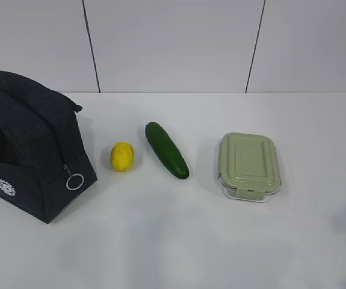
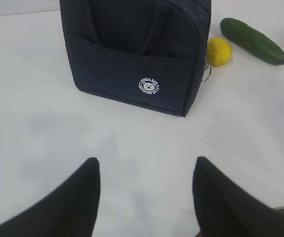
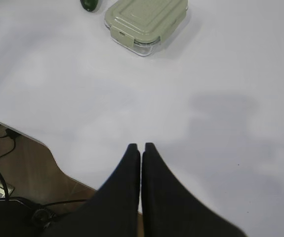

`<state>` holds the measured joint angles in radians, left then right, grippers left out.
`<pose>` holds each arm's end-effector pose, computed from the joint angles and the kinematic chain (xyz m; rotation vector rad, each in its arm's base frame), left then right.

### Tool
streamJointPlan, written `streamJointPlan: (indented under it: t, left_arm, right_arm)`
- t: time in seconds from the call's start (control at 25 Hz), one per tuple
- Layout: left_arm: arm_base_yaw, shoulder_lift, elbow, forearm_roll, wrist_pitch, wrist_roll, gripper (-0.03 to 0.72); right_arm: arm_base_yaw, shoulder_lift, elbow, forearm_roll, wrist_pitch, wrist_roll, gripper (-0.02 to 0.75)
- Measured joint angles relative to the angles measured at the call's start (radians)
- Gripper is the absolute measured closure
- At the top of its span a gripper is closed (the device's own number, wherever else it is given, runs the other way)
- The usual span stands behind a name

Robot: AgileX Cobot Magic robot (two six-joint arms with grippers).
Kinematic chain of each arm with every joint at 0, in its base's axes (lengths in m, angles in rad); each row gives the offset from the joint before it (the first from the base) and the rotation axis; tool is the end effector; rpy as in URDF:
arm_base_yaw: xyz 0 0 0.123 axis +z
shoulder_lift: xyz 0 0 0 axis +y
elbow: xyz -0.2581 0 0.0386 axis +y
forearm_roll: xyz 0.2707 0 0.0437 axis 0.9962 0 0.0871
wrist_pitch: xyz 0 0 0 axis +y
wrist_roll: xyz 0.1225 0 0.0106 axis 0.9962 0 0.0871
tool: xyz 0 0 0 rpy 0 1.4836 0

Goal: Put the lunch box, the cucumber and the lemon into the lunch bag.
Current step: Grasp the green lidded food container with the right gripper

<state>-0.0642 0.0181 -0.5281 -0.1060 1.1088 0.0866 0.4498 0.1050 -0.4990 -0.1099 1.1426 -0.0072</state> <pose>0.0635 -0.0158 0.2768 0.1653 2.0731 -0.1139 0.0749 0.0225 0.2577 -0.5012 2.1710 0.1060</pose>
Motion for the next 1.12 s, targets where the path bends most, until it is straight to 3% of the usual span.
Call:
streamJointPlan:
  t: [1.12]
  left_arm:
    - [0.000, 0.000, 0.000, 0.000, 0.000, 0.000, 0.257]
  right_arm:
    - [0.000, 0.000, 0.000, 0.000, 0.000, 0.000, 0.730]
